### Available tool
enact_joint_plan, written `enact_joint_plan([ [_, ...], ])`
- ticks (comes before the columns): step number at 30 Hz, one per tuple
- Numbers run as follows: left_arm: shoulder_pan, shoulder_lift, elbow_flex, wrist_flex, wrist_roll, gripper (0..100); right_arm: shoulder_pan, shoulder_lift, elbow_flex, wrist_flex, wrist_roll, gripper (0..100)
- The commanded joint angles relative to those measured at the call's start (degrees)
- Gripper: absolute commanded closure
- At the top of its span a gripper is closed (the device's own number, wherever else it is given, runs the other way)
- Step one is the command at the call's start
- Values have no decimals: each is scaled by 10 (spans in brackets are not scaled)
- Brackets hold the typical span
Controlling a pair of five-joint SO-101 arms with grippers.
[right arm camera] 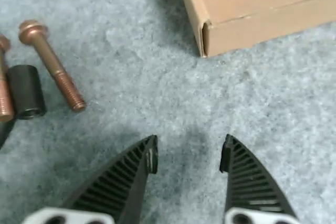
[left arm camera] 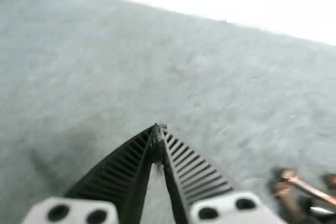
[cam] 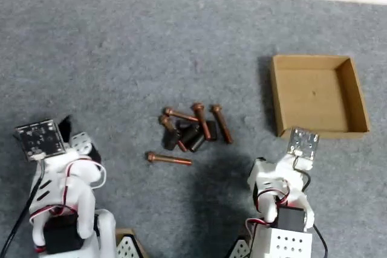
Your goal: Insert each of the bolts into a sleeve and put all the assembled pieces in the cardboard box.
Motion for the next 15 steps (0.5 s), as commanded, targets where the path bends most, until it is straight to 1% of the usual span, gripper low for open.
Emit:
enact_joint_plan([
  [1,97,36,-28,-59,9,992,36,-7,77,-25,-1,808],
  [3,123,100,-36,-89,9,992,90,-7,46,-26,-1,808],
  [5,135,190,-62,-116,9,992,124,-7,26,-26,-1,808],
  [7,150,300,-102,-130,10,992,126,-7,24,-26,-1,808],
  [11,176,523,-180,-130,9,994,101,-7,25,-25,-1,808],
  [13,157,612,-196,-132,17,994,103,-7,22,-24,0,808],
  [15,131,669,-201,-158,49,993,122,-7,20,-24,29,808],
])
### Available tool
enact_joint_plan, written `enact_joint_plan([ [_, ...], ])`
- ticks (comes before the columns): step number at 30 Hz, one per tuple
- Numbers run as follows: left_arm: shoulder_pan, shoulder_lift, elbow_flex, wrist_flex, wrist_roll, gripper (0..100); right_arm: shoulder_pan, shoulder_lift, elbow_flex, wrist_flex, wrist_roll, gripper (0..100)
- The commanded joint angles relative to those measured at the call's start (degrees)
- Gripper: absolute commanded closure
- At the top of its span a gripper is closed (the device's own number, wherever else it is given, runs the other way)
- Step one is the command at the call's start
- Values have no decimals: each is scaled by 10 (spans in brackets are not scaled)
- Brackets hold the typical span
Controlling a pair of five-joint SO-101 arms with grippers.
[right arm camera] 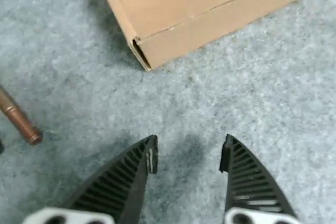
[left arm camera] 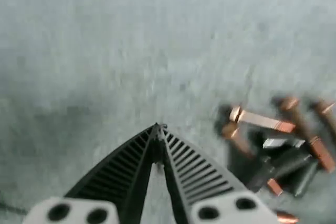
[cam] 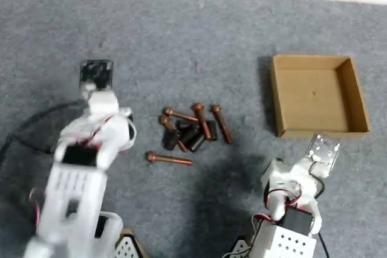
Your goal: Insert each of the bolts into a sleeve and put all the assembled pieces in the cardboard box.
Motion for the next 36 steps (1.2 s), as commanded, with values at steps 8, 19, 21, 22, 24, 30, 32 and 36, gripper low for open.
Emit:
enact_joint_plan([
  [8,-40,273,-35,-148,48,993,-48,-7,18,-67,201,808],
  [19,-47,276,-37,-149,48,993,-320,284,-282,-110,136,808],
  [21,-46,276,-37,-150,48,993,-337,428,-347,-120,136,808],
  [22,-46,276,-37,-150,48,993,-340,495,-380,-127,135,808],
  [24,-46,276,-37,-156,48,993,-341,610,-448,-142,133,808],
  [30,-45,276,-36,-166,48,993,-349,830,-579,-204,89,808],
  [32,-45,276,-36,-166,48,993,-349,873,-600,-205,88,808],
  [36,-44,276,-36,-166,48,993,-342,938,-611,-206,88,808],
])
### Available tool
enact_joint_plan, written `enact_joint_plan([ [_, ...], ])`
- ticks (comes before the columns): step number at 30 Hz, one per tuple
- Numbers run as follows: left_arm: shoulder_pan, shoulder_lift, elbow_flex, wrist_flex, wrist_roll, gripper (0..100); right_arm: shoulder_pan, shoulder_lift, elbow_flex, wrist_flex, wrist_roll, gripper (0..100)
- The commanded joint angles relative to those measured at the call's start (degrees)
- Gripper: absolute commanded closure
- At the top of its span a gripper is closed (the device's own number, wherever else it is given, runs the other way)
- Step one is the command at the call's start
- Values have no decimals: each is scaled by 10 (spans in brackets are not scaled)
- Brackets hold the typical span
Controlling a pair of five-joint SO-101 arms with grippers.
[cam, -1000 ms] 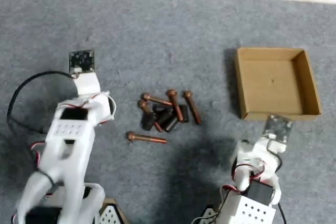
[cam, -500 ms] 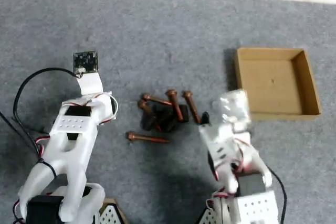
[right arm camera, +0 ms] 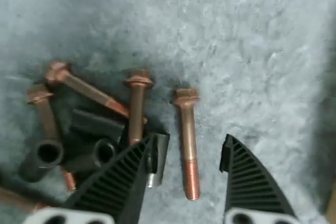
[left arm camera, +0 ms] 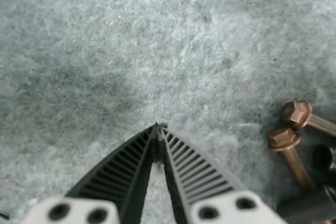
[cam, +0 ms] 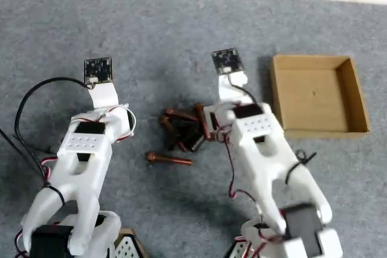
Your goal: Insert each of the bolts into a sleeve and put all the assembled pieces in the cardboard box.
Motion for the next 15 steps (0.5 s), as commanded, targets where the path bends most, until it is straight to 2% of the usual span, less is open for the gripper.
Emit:
enact_joint_plan([
  [1,1,1,-24,-9,15,993,8,40,-36,-12,-4,808],
  [15,-1,1,-23,-5,15,993,18,167,-36,-73,-4,808],
])
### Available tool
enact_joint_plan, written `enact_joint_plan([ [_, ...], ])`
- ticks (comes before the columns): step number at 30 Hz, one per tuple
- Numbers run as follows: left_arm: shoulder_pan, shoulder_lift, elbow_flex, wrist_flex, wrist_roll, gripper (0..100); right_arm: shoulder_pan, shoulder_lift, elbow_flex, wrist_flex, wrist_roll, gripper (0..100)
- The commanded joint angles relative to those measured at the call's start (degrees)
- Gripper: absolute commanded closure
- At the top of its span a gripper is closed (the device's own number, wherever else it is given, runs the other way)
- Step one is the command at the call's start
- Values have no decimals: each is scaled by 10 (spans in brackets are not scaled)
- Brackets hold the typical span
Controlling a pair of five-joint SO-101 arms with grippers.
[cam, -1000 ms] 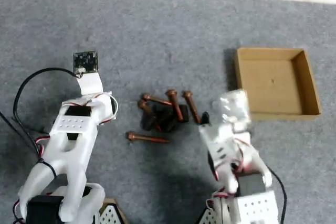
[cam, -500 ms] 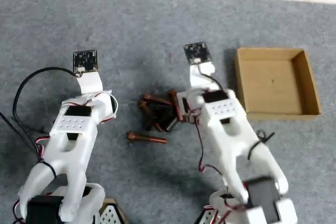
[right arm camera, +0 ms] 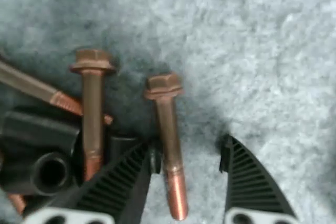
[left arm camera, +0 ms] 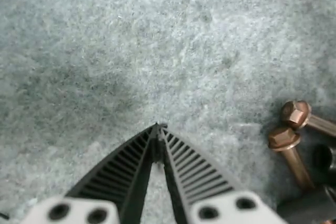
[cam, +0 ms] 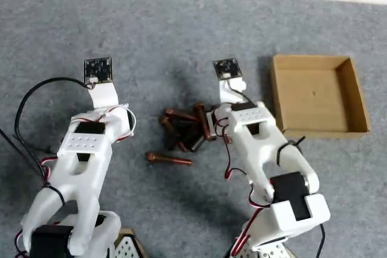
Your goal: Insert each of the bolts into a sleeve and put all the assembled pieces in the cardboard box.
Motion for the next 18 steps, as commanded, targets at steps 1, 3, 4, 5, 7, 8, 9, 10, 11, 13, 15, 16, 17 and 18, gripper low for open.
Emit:
enact_joint_plan([
  [1,-1,1,-23,-5,15,993,0,27,-16,-22,-4,808],
  [3,-1,1,-23,-5,15,993,0,32,-16,-22,-4,808],
  [4,-1,1,-23,-5,15,993,-2,33,-16,-22,-4,808],
  [5,-1,1,-23,-5,15,993,-4,34,-16,-22,-4,808],
  [7,-1,1,-22,-5,15,993,-10,36,-16,-22,-4,808],
  [8,-1,1,-22,-5,15,993,-12,36,-16,-22,-4,808],
  [9,-1,1,-22,-5,15,993,-13,36,-16,-22,-4,808],
  [10,-1,1,-22,-5,15,993,-13,36,-15,-22,-4,808],
  [11,-1,1,-22,-5,15,993,-13,36,-15,-22,-4,808],
  [13,-1,1,-22,-5,15,993,-13,36,-13,-22,-4,808],
  [15,-1,1,-22,-5,15,993,-13,36,-12,-22,-4,809],
  [16,-1,1,-22,-5,15,993,-13,36,-12,-22,-4,816],
  [17,-1,1,-22,-5,15,993,-13,36,-12,-22,-4,836],
  [18,-1,1,-22,-5,15,993,-13,36,-12,-22,-4,868],
])
